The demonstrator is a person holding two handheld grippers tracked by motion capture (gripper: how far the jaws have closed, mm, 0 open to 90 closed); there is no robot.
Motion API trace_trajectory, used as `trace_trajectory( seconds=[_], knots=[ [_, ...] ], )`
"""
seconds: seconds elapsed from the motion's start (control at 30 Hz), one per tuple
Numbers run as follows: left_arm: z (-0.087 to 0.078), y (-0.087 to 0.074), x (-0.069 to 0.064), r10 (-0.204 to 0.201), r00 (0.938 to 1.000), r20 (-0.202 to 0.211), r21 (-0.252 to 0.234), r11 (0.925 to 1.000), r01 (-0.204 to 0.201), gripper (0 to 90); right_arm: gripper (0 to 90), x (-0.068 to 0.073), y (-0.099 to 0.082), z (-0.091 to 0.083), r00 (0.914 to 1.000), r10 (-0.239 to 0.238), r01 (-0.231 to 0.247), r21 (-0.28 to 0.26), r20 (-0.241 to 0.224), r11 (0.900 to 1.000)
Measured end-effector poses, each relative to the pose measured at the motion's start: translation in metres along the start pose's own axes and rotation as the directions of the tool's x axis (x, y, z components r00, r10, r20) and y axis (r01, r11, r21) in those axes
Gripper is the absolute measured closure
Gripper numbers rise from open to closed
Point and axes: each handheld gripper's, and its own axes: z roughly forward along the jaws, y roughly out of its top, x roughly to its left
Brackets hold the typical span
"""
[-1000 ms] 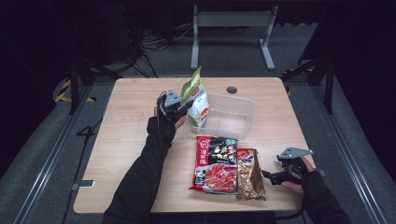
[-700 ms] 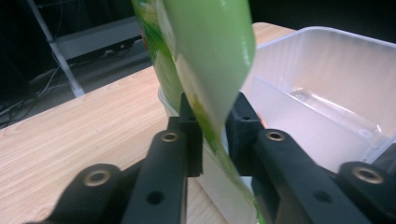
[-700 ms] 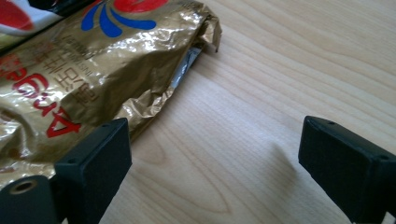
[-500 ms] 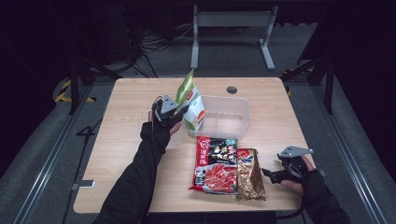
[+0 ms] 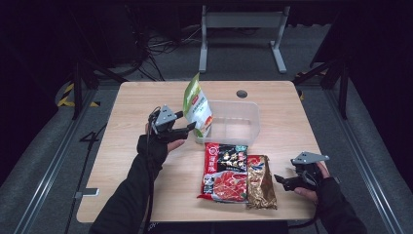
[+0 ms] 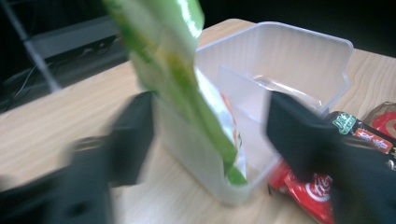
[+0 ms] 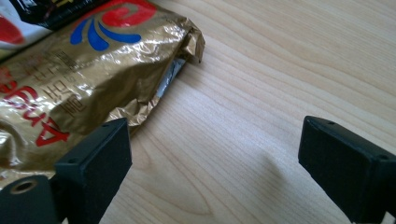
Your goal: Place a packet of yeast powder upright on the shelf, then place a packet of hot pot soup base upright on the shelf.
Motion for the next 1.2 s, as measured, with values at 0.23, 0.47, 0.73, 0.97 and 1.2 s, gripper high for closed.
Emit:
trace_trajectory(
  seconds=[0.23, 0.47, 0.73, 0.97, 1.2],
  knots=[
    [-0.022, -0.013, -0.004, -0.037, 0.9878, 0.151, 0.124, 0.9921, 0.018, 13.1, 10.3, 0.004, 0.003, -0.001, 0.9998, -0.015, 0.015, -0.008, -0.011, 0.9999],
    [-0.019, -0.034, -0.012, -0.064, 0.9694, 0.237, 0.238, 0.9713, 0.007, 12.2, 10.3, 0.005, 0.001, -0.001, 0.9998, -0.020, 0.020, -0.008, -0.009, 0.9998],
    [0.007, -0.042, -0.017, -0.139, 0.9312, 0.337, 0.302, 0.9528, 0.033, 12.3, 10.3, 0.007, 0.000, -0.001, 0.9996, -0.026, 0.026, -0.007, -0.010, 0.9996],
    [0.038, -0.041, -0.031, -0.168, 0.9082, 0.383, 0.350, 0.9362, 0.026, 11.3, 10.7, 0.007, -0.002, -0.003, 0.9997, -0.026, 0.026, -0.006, -0.004, 0.9997],
    [0.046, -0.045, -0.042, -0.153, 0.9067, 0.393, 0.389, 0.9212, -0.013, 10.3, 13.7, 0.008, -0.001, -0.008, 0.9992, 0.001, -0.002, -0.024, -0.040, 0.9997]
  ],
)
